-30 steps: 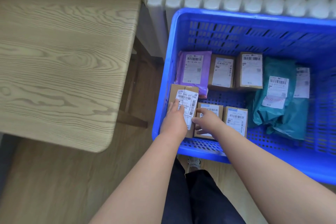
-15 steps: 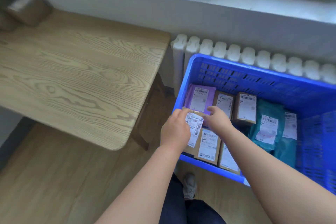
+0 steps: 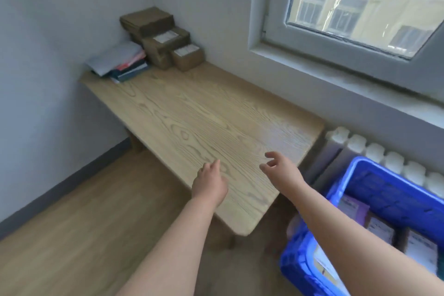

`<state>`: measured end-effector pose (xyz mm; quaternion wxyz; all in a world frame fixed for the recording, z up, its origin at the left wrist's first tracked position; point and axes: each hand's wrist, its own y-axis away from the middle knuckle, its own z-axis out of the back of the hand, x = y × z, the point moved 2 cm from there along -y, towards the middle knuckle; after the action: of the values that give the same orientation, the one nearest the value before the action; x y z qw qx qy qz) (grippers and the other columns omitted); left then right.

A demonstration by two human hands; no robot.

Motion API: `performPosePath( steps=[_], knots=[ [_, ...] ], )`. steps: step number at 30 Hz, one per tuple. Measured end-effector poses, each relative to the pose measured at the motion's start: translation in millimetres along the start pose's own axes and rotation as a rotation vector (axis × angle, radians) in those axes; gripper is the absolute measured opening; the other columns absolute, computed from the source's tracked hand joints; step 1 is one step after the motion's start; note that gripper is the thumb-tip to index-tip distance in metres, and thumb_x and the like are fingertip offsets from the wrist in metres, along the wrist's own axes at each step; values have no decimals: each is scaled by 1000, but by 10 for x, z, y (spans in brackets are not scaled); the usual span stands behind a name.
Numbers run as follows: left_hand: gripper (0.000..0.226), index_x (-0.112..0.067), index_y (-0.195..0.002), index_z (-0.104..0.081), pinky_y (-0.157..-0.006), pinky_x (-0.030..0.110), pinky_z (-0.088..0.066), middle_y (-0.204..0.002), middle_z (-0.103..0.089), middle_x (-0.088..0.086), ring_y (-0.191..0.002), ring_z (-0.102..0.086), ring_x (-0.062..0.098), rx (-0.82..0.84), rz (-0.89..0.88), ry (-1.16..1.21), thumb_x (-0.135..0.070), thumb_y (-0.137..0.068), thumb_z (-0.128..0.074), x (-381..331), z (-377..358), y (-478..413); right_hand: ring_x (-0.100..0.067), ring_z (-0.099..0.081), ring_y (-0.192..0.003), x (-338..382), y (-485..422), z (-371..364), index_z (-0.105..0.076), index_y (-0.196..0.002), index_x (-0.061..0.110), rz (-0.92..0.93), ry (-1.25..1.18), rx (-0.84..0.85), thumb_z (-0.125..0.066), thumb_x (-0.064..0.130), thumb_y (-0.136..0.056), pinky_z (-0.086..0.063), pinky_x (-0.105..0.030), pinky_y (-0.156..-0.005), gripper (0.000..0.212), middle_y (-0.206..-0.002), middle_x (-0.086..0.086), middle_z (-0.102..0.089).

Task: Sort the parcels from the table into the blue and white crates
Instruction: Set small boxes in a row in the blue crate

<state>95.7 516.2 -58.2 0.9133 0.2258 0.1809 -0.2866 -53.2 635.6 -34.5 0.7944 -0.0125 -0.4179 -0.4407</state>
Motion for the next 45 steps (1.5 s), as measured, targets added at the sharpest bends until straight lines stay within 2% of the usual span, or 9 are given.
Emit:
performPosePath(
  steps=[2,6,8,11,16,22,29,35,45],
  knots=[
    [53,-17,-153,-29,-112,38,-34,-151,-36,9,-138,-36,27,2,33,28,-24,-102,-43,320,261,-72,-21,-62,-106,379,-54,-255,-48,-141,22,30,-12,11,-56,33,-97,-49,-28,-76,46,-130,-5,-60],
    [52,-19,-153,-31,-114,42,-36,-153,-36,7,-140,-36,27,-13,40,80,-27,-103,-44,1101,901,-325,-25,-62,-109,1224,-241,-1040,-50,-140,21,44,-52,44,-59,32,-96,-49,-35,-90,46,-131,-8,-60],
    [54,-21,-155,-28,-115,42,-36,-156,-34,4,-141,-35,26,-34,36,104,-29,-103,-44,1451,1204,-468,-24,-61,-109,1619,-346,-1380,-50,-140,21,46,-44,50,-60,31,-96,-46,-32,-86,47,-132,-8,-59],
    [54,-22,-155,-28,-114,42,-38,-156,-34,1,-140,-37,24,-42,27,117,-30,-104,-43,1783,1585,-634,-21,-59,-104,2024,-475,-1715,-50,-140,20,63,-64,57,-60,31,-96,-45,-32,-83,47,-133,-7,-58],
    [54,-24,-155,-27,-110,39,-42,-155,-35,-1,-139,-39,21,-90,14,149,-31,-104,-44,2190,2177,-1178,-21,-59,-115,2740,-845,-2075,-48,-142,23,123,-27,58,-60,33,-96,-46,-31,-87,49,-136,-4,-57],
    [53,-25,-155,-26,-110,39,-41,-155,-34,1,-140,-37,21,-79,-7,158,-31,-105,-42,2308,2601,-1933,-19,-58,-116,3284,-1454,-2239,-46,-143,26,147,-58,52,-60,34,-95,-50,-38,-95,50,-137,-1,-55],
    [53,-29,-155,-26,-111,38,-40,-159,-29,0,-143,-34,20,-42,-32,97,-31,-105,-43,2339,3146,-3143,-19,-58,-117,3933,-2617,-2393,-48,-143,22,115,-132,10,-61,34,-95,-45,-29,-89,50,-137,-3,-56],
    [52,-26,-154,-29,-110,38,-41,-156,-32,-3,-141,-36,19,-44,-102,64,-31,-105,-43,2360,3496,-3958,-22,-57,-119,4405,-3371,-2446,-46,-143,21,75,-126,-24,-58,33,-97,-45,-30,-90,49,-137,-5,-56],
    [49,-22,-154,-32,-110,38,-40,-156,-34,0,-140,-38,21,112,-318,-15,-26,-106,-40,2033,3719,-5513,-21,-57,-117,4589,-4443,-2366,-48,-142,22,-141,-165,-167,-57,35,-96,-46,-31,-90,48,-136,-4,-56]
  ],
)
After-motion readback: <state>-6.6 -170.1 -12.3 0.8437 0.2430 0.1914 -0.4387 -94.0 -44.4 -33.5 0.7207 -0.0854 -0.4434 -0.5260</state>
